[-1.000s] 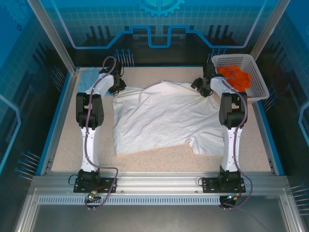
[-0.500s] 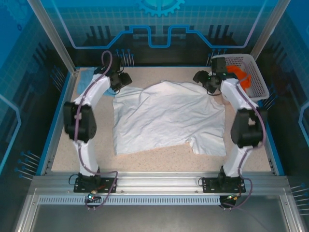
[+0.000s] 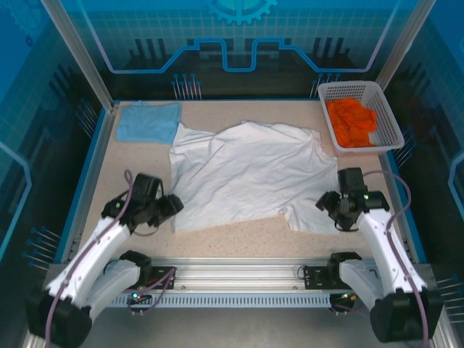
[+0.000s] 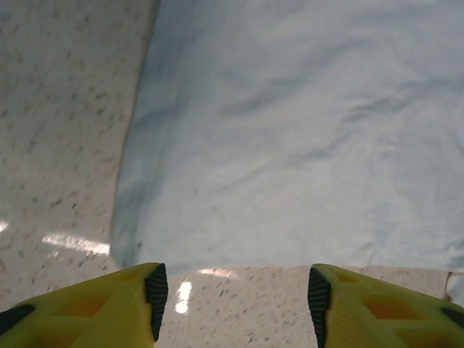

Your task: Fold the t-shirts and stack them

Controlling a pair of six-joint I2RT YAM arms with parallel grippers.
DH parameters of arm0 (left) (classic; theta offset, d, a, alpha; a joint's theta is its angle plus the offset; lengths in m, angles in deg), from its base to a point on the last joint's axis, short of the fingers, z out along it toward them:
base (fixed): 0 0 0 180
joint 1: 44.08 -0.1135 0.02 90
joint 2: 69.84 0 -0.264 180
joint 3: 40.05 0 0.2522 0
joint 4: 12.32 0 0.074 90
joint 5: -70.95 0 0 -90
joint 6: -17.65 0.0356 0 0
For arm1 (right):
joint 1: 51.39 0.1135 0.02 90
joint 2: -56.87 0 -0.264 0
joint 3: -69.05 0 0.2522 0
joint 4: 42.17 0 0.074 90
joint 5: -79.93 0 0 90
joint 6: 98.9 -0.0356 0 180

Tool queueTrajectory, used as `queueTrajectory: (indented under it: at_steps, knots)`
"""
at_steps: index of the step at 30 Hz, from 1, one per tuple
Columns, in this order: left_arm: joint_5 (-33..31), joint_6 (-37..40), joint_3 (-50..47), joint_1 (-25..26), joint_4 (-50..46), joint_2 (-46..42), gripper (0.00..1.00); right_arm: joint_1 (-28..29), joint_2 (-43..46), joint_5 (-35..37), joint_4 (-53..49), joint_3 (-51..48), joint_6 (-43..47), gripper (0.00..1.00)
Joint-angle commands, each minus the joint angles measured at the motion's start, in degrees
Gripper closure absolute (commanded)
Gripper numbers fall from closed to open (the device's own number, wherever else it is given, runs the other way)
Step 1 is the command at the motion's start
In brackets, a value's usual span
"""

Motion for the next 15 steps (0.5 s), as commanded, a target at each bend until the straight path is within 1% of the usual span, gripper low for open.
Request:
queueTrajectory:
  at_steps: [1,4,6,10,12,15]
  knots:
    - [4.2,-8.3,-6.9,1.1,-1.4,-5.3,0.47,-2.0,2.7,2.3,-8.5,-2.2,-3.1,0.32]
    - [8.0,-12.0,-10.8,1.3,2.4,-5.4,0.49,-3.5,2.3,0.3,-7.3,-3.9,-6.5,0.34]
    - [9.2,-13.6,-12.9,1.4,4.3,-5.4,0.50,-7.1,1.9,-4.0,-3.0,-6.8,-6.2,0.36]
    - [8.4,-14.2,-14.7,1.5,6.0,-5.7,0.52,-13.3,1.4,-8.6,3.7,-11.5,-4.9,0.38]
    - [8.0,-14.4,-15.2,1.5,7.7,-5.4,0.52,-15.8,0.7,-12.9,8.4,-13.9,-2.9,0.42]
    - [7.2,-14.3,-15.9,1.5,10.1,-3.9,0.56,-16.7,-0.7,-13.0,10.3,-13.8,-1.5,0.43]
